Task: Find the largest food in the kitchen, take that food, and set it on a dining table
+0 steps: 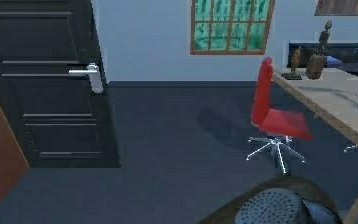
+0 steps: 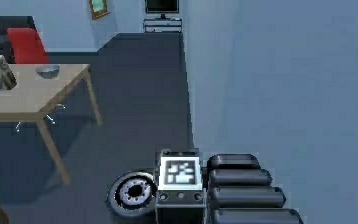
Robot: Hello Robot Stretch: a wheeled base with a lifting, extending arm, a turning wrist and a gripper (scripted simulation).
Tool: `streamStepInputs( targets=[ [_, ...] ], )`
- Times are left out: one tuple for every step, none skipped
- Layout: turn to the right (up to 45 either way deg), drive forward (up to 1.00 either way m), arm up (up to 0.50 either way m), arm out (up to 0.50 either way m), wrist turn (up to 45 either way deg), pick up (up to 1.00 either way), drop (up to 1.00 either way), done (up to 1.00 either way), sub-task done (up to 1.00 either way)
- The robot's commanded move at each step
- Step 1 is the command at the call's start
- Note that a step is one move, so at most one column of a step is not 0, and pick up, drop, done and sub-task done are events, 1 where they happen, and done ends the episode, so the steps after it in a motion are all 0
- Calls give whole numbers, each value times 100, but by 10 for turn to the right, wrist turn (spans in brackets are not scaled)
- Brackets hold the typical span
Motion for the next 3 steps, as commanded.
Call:
streamStepInputs(
  targets=[
    [0,5,0,0,0,0,0,0,0],
    [-450,0,0,0,0,0,0,0,0],
    [-210,0,0,0,0,0,0,0,0]
  ],
)
